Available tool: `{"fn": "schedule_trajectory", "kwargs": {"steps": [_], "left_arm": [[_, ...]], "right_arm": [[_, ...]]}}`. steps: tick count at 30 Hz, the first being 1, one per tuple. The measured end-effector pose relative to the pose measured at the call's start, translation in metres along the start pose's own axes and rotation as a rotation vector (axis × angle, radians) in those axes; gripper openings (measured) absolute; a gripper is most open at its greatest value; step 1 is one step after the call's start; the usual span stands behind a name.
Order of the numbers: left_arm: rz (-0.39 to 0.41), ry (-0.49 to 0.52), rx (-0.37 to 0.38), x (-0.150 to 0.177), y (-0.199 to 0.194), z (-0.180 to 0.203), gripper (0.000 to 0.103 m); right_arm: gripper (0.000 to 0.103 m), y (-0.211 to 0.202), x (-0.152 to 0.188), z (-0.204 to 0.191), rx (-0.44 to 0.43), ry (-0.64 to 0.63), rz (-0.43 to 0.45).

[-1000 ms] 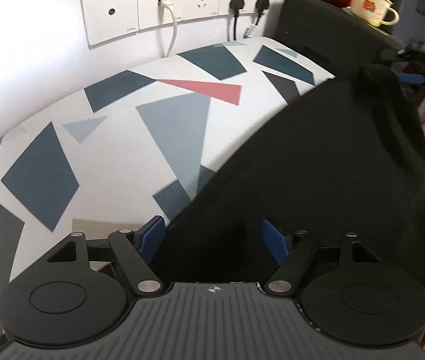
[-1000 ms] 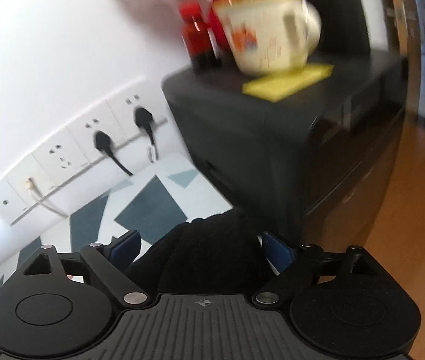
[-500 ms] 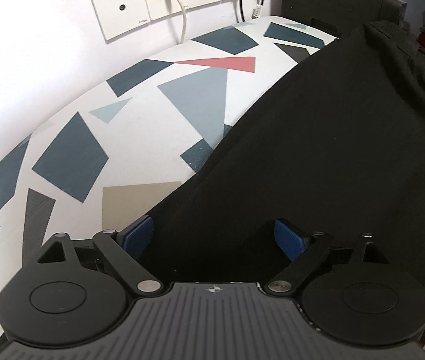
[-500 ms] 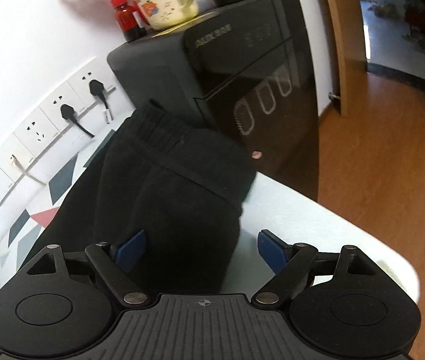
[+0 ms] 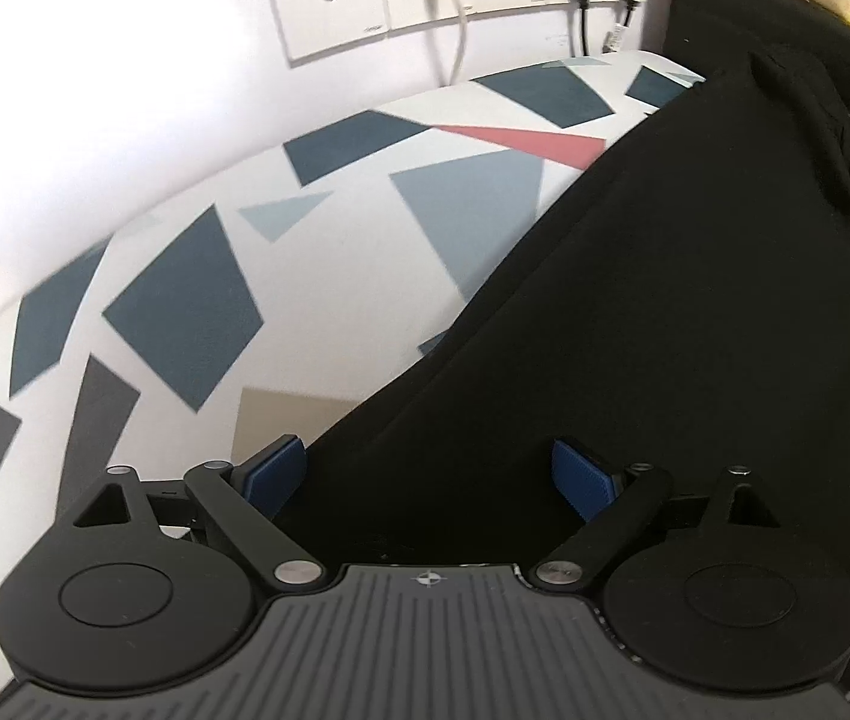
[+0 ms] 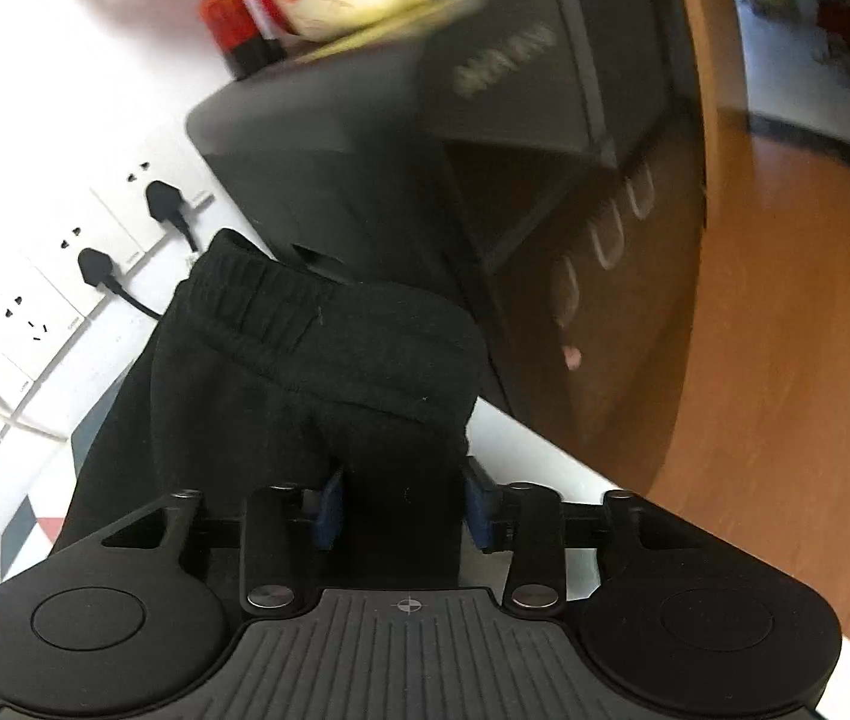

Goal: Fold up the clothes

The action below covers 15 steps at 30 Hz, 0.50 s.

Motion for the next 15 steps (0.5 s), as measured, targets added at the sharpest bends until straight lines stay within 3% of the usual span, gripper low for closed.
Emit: {"fn": "schedule_trajectory", "kwargs": {"steps": [1,2,7,10,12,15], "left_arm": [[0.016,0.008,0.012,0.001,-0.004,0.001,0.091],[0.033,0.016,0.024,0.003,-0.009,0.002,0.091],[0.095,0.071,0.121,0.014,-0.048,0.013,0.091],[0.164,0.189,0.265,0.027,-0.08,0.032,0.091],[0.204,0.325,0.336,0.04,-0.094,0.053,0.093],[0.242,0.54,0.328,0.059,-0.096,0.09,0.093]], "right_arm": [[0.061,-0.005,0.0,-0.002,0.003,-0.014,0.025],[0.064,-0.017,0.003,-0.002,-0.005,-0.026,0.057],[0.064,-0.088,0.038,0.023,-0.041,-0.073,0.128],[0.064,-0.129,0.073,0.04,-0.067,-0.111,0.117],[0.064,-0.15,0.099,0.044,-0.104,-0.148,0.092],[0.059,-0.16,0.129,0.04,-0.13,-0.176,0.031]]}}
Point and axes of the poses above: each gripper's, at about its wrist camera, not at the fingertips, and y roughly the way its jaws point, z to its right, x to its underside, the point moved 1 cm from there along y, roughly the way its jaws point, and after that the axes turned 5 degrees about -x, right-handed, at the moved point
